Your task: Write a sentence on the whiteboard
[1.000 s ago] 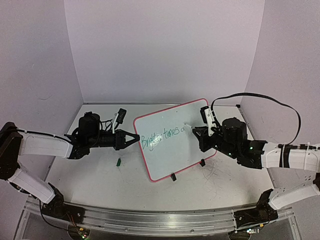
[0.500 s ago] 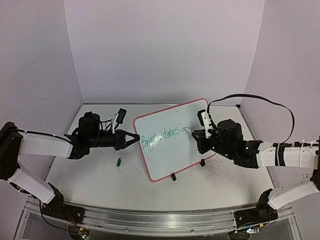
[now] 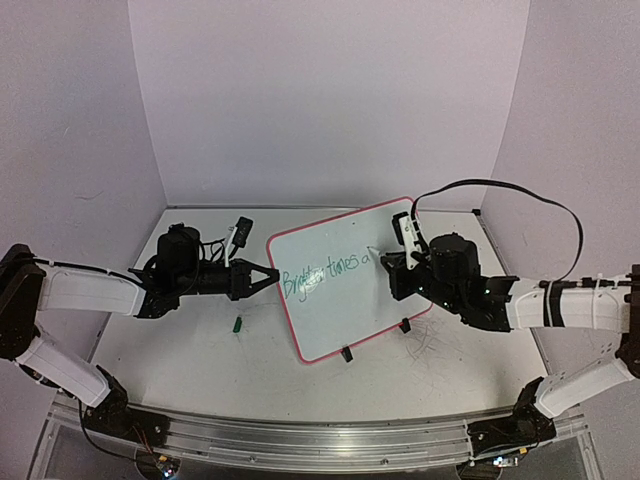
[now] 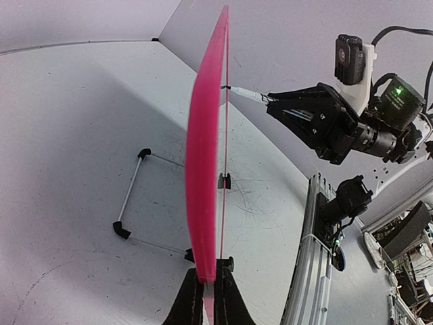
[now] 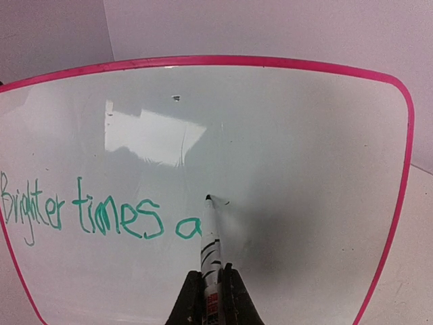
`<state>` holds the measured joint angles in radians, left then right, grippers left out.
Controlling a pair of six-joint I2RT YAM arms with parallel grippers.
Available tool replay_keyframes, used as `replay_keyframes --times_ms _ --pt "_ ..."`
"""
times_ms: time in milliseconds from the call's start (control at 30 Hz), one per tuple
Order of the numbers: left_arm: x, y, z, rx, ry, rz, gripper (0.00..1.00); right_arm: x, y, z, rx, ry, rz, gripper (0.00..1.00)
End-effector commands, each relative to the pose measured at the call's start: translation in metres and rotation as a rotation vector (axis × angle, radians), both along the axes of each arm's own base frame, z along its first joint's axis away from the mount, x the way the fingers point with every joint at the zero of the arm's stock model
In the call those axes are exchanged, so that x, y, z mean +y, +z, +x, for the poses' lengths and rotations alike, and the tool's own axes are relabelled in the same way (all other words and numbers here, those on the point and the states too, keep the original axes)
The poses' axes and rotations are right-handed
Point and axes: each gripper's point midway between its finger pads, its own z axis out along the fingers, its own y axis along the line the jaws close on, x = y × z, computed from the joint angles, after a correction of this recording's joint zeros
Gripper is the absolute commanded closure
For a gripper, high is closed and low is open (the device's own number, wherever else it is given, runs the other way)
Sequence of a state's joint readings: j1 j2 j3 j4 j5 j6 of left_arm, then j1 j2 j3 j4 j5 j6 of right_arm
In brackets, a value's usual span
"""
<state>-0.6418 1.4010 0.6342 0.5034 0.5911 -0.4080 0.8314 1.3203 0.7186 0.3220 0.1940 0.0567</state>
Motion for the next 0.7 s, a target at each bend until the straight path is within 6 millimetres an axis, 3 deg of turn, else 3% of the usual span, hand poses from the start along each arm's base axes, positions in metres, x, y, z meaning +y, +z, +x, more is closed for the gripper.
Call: replay_keyframes --times_ms 0,133,667 --pt "0.003 0.008 0.006 -0.046 0.024 0.015 1.00 0.003 0.028 0.014 -0.059 -0.043 0.067 1.00" --pt "0.003 0.007 0.006 -0.044 0.024 0.017 1.00 0.002 0.024 0.017 -0.046 -0.051 0.064 1.00" --pt "0.002 0.007 0.008 -0.045 0.021 0.018 1.00 -0.004 0.000 -0.003 0.051 -0.012 0.050 1.00"
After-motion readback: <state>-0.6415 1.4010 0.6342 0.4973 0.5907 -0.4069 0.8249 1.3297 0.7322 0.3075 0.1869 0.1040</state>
